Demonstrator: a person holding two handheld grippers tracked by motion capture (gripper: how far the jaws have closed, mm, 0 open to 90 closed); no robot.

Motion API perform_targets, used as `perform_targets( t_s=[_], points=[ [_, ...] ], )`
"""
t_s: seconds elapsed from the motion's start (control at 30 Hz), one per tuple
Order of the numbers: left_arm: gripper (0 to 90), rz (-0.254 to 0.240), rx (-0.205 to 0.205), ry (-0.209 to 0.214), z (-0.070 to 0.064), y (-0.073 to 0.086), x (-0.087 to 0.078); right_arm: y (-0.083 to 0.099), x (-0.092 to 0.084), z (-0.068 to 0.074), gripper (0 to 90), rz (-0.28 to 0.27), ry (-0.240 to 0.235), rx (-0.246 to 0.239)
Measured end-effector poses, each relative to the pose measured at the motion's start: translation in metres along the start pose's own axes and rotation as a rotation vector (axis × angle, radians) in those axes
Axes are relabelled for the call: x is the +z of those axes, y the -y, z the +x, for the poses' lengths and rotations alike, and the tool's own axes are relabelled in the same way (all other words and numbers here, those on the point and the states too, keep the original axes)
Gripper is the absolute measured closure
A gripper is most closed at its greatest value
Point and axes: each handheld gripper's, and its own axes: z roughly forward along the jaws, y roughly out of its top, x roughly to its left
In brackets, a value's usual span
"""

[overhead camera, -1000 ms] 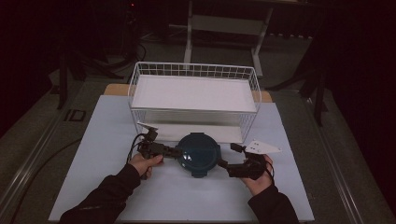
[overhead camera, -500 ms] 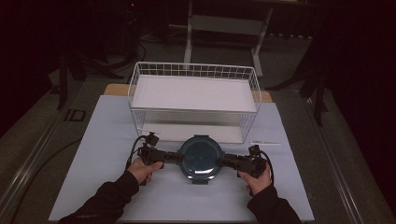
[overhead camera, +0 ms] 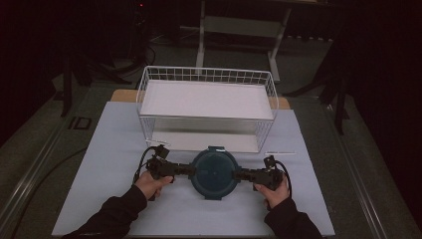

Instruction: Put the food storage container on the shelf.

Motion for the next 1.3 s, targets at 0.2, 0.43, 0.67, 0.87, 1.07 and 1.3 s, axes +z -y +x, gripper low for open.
perform_targets(
  t_s=[0.2, 0.43, 0.67, 0.87, 1.07, 1.3],
  points=[
    [58.2, -0.009, -0.008, 0.008, 0.001, 0.001, 0.0, 0.0, -0.002, -0.001, 54.6, 0.012, -0.001, -0.01],
    [57.3, -0.039, -0.04, -0.02, -0.002, 0.005, 0.001, 0.002, -0.001, 0.007, 55.2, -0.009, 0.04, -0.005],
    [57.9, -0.056, -0.042, -0.038, -0.01, 0.007, 0.001, 0.006, -0.004, 0.006, 57.1, -0.008, 0.015, 0.031],
    [58.0, -0.082, -0.014, -0.05, -0.011, 0.0, -0.004, 0.0, -0.004, 0.006, 57.3, -0.018, 0.002, 0.023],
    [57.9, -0.135, 0.027, -0.062, -0.006, -0.015, -0.01, -0.024, 0.0, 0.007, 57.2, -0.034, 0.011, -0.026],
    [57.8, -0.187, 0.042, -0.076, 0.01, -0.025, -0.013, -0.049, 0.012, -0.001, 57.0, -0.045, 0.02, -0.063]
  ],
)
